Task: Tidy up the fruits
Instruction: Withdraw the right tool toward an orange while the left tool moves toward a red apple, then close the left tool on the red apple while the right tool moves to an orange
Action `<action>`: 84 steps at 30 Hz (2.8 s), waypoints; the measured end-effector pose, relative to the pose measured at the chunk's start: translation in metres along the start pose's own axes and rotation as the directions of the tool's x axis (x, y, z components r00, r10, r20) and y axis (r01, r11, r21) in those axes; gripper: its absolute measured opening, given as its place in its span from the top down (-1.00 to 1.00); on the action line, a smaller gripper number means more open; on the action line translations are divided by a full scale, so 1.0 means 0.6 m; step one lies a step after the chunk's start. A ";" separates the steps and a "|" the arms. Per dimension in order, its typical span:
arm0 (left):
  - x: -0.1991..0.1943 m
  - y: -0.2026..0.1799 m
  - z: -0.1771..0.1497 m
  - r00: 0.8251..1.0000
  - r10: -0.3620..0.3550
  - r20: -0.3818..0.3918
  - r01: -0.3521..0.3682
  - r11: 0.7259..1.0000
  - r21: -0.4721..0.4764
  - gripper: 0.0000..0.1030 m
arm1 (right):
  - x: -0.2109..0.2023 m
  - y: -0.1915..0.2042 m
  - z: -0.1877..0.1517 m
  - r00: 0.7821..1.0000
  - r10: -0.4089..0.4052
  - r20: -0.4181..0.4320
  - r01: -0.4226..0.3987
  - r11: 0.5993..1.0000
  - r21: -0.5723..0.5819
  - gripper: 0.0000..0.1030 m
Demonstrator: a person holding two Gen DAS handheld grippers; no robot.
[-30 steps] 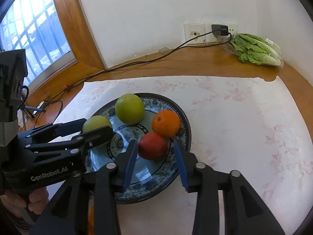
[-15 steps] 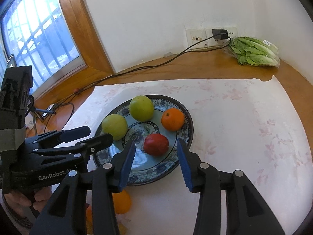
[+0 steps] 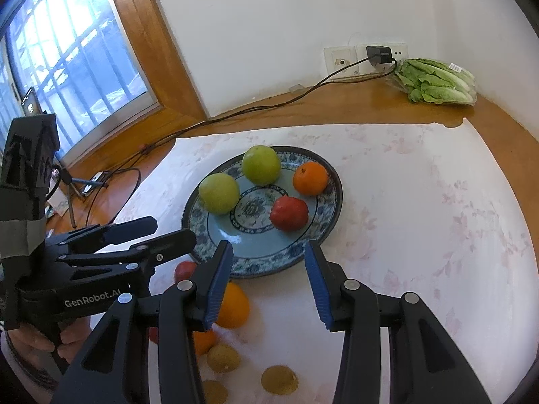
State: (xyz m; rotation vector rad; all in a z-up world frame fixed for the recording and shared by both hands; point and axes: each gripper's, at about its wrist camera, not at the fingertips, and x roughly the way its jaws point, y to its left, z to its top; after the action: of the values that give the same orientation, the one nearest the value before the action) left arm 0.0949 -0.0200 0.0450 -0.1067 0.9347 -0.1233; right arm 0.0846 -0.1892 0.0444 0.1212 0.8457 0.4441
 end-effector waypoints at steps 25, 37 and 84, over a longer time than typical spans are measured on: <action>0.021 -0.007 -0.049 0.998 0.001 -0.067 0.001 1.000 0.023 -0.36 | -0.002 0.005 -0.038 0.998 -0.003 -0.063 0.005 1.000 0.027 0.12; 0.033 -0.005 -0.050 0.996 -0.050 -0.075 0.050 0.999 -0.004 0.03 | 0.003 0.003 -0.041 0.998 -0.004 -0.066 0.005 1.000 0.023 0.12; 0.008 0.047 -0.051 0.999 -0.020 -0.030 0.017 0.996 -0.093 0.28 | 0.030 0.038 -0.058 0.990 0.089 -0.108 -0.089 0.996 0.008 0.12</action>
State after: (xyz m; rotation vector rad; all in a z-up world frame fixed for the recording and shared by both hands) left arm 0.0749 0.0059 0.0190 -0.2001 0.9706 -0.0991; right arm 0.0616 -0.1635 0.0152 0.1389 0.9502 0.5368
